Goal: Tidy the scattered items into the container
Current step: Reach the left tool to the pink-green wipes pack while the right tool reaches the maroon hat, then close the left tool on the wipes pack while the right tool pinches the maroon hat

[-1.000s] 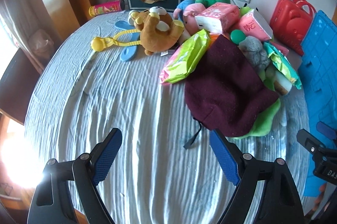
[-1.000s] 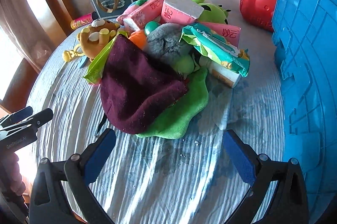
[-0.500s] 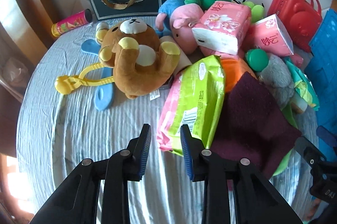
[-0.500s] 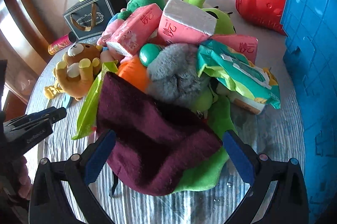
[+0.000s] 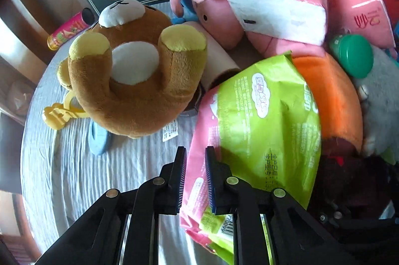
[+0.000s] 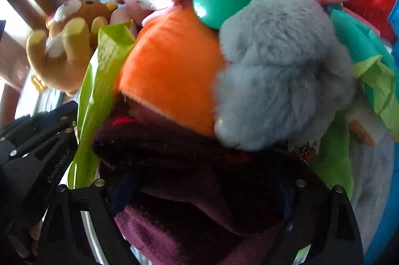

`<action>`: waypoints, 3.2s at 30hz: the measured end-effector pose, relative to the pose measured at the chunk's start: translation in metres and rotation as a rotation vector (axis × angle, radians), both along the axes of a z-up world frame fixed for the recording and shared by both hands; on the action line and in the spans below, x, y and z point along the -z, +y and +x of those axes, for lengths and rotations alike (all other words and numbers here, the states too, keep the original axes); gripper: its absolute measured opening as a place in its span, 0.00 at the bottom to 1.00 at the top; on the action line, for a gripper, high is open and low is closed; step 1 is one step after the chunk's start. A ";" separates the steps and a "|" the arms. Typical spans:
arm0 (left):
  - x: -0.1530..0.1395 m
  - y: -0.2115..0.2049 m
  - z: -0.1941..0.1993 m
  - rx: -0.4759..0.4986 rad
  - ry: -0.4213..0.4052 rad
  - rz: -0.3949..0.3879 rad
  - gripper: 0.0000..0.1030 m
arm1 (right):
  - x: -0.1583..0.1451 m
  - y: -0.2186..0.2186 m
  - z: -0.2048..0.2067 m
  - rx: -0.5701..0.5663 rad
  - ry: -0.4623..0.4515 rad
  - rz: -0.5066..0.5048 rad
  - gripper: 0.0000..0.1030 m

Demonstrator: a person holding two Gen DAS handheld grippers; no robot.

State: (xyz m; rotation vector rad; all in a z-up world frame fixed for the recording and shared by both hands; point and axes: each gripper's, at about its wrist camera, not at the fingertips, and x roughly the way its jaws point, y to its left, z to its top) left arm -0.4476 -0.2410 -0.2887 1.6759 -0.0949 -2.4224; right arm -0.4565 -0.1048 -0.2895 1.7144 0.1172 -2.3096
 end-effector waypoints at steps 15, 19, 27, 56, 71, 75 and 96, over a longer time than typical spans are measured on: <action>0.004 0.019 0.105 0.042 -0.047 0.042 0.09 | 0.019 0.060 0.108 -0.010 -0.108 0.049 0.89; 0.005 0.033 0.128 0.057 -0.064 0.053 0.09 | 0.016 0.088 0.124 0.034 -0.128 0.054 0.89; -0.045 0.041 0.138 -0.004 0.038 0.170 0.74 | -0.031 0.130 0.132 0.081 -0.041 -0.017 0.89; 0.001 0.032 0.176 -0.031 -0.066 0.090 0.53 | -0.002 0.059 0.148 -0.141 -0.056 -0.019 0.98; 0.016 0.039 0.165 0.030 -0.054 0.019 0.82 | -0.009 0.061 0.178 -0.165 0.053 0.058 1.00; 0.020 0.042 0.166 0.058 -0.049 -0.016 0.84 | 0.003 0.056 0.173 -0.152 0.093 0.075 1.00; 0.009 0.038 0.164 0.026 0.023 0.058 0.42 | 0.013 0.042 0.152 -0.080 0.183 0.063 0.61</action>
